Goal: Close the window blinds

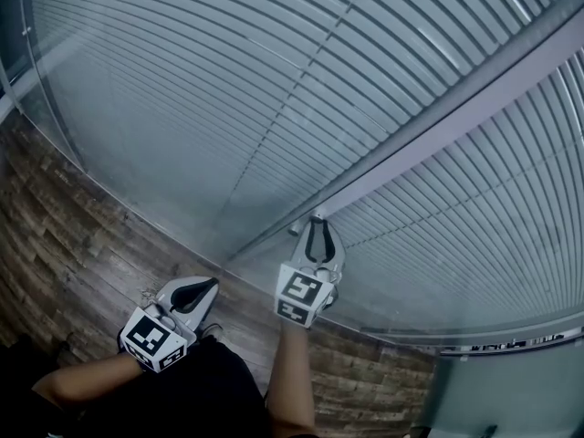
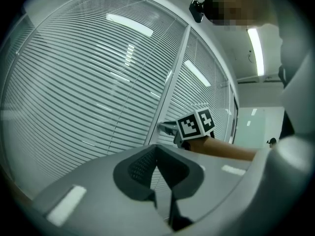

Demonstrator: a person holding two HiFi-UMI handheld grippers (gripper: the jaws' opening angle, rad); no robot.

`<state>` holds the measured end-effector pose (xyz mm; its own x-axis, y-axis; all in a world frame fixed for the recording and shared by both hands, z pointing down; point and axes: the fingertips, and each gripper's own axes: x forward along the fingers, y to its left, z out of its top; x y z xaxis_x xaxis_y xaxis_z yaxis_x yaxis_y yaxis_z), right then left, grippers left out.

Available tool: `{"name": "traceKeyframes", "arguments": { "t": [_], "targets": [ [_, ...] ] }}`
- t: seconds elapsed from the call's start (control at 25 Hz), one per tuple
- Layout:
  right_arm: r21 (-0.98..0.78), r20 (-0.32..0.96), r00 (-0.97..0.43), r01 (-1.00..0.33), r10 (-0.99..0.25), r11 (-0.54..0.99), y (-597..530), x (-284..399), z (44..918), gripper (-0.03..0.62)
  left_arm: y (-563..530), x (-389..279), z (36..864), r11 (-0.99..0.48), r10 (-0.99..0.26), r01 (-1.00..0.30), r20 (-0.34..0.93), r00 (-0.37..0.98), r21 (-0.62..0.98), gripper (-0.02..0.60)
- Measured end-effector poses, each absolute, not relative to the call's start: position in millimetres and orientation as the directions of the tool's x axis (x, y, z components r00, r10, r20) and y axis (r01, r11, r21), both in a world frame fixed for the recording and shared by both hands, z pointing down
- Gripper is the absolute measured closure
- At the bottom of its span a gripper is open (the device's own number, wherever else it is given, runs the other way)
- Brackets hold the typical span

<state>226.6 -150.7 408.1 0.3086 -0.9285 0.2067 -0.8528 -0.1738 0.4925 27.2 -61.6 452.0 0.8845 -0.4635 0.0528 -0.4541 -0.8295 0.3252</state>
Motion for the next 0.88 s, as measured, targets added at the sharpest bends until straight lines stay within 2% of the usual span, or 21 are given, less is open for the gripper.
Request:
{"name": "traceKeyframes", "arguments": {
  "t": [0.08,0.12,0.24,0.28,0.36,0.48,0.64,0.88],
  "targets": [
    [0.473,0.201,0.31,-0.862,-0.929,-0.185,-149.7,225.5,407.4,0.507,-59.3,27.0,452.7,-0.83,-0.462,-0.452,0.052,0.885,0.326,0.58],
    [0.402,0.196,0.295,-0.894,-0.935,-0.197,-148.6,225.2,407.6,0.507,-58.2,26.6,453.5,-0.83,-0.462,-0.452,0.053,0.885,0.327,0.58],
    [0.062,0.172,0.225,-0.974,-0.959,-0.218,-148.2,226.0,408.8,0.456,-57.9,25.8,454.6,-0.825,-0.462,-0.454,0.059,0.885,0.336,0.58],
    [-0.002,0.165,0.221,-0.975,-0.961,-0.224,-149.5,227.1,408.9,0.447,-58.4,26.0,454.2,-0.825,-0.462,-0.453,0.059,0.885,0.337,0.58],
    [-0.019,0.159,0.242,-0.968,-0.957,-0.248,-152.7,230.6,409.8,0.447,-58.8,26.4,453.7,-0.825,-0.463,-0.453,0.058,0.885,0.338,0.58],
    [0.037,0.159,0.265,-0.964,-0.951,-0.263,-153.7,233.4,411.1,0.462,-58.3,24.6,454.7,-0.819,-0.47,-0.46,0.057,0.881,0.343,0.58],
    [0.291,0.193,0.256,-0.937,-0.947,-0.194,-151.7,230.3,409.9,0.468,-58.6,19.5,454.3,-0.81,-0.482,-0.471,0.059,0.874,0.35,0.58],
    [0.682,0.225,0.33,-0.725,-0.917,-0.094,-151.4,227.3,413.0,0.469,-55.2,22.2,454.9,-0.819,-0.471,-0.461,0.058,0.88,0.34,0.58]
  ]
}}
